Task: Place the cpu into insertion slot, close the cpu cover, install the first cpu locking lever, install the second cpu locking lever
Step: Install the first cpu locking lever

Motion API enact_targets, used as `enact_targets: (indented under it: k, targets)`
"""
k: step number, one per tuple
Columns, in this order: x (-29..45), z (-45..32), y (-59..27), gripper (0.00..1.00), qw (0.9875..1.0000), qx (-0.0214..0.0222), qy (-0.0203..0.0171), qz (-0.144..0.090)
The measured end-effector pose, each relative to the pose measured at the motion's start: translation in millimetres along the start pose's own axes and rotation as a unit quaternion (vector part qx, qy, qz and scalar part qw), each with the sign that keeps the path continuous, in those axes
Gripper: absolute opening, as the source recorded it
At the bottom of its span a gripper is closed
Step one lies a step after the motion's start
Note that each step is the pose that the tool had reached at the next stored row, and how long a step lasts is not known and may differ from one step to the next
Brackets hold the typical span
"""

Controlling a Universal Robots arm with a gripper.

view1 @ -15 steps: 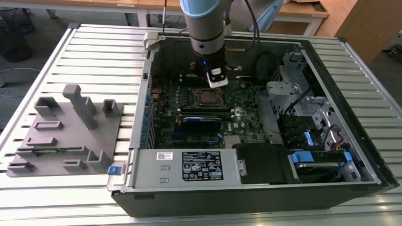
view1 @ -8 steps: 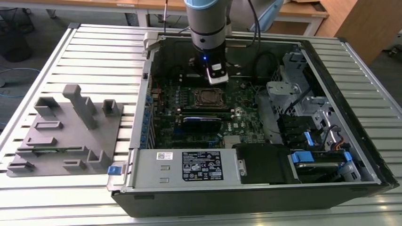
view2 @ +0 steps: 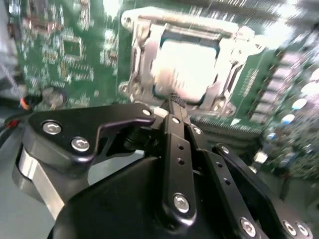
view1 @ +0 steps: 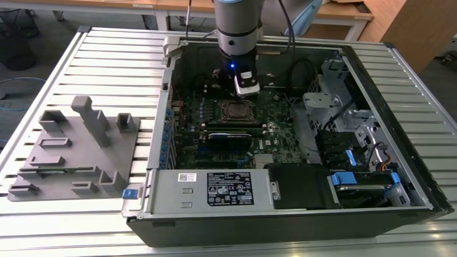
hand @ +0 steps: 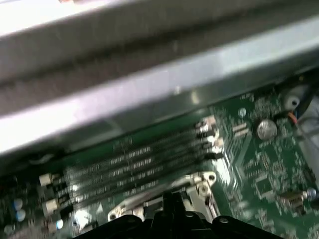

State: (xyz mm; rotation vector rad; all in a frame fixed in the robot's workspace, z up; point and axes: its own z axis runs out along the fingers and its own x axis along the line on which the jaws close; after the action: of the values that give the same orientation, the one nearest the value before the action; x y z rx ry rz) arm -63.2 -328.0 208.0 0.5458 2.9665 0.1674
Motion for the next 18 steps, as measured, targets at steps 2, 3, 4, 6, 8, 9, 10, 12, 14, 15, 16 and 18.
enact_targets:
  k: [2,3,4,6,8,9,10,12,14,15,16,18]
  targets:
    - [-0.4,-0.1,-1.3,0.10,0.9998,0.0192,0.0002,-0.002]
    - [-0.7,-0.2,-1.9,0.10,0.9996,0.0287,0.0004,-0.003]
    - [-0.9,-0.4,-2.5,0.10,0.9993,0.0384,0.0006,-0.004]
    - [-1.3,-0.4,-3.0,0.10,0.9987,0.0515,0.0021,-0.005]
    - [-2.7,-0.3,-2.8,0.10,0.9985,0.0539,0.0067,-0.005]
    - [-3.4,-0.1,-2.6,0.10,0.9984,0.0554,0.0103,-0.006]
    - [-4.2,0.0,-2.3,0.10,0.9983,0.0569,0.0141,-0.007]
    - [-6.4,0.5,-1.5,0.10,0.9980,0.0587,0.0196,-0.008]
    - [-7.5,0.7,-1.1,0.10,0.9979,0.0596,0.0222,-0.009]
    - [-7.5,0.7,-1.1,0.10,0.9979,0.0597,0.0223,-0.009]
    - [-7.5,0.7,-1.2,0.10,0.9979,0.0597,0.0223,-0.009]
    - [-7.6,0.7,-1.1,0.10,0.9979,0.0596,0.0224,-0.010]
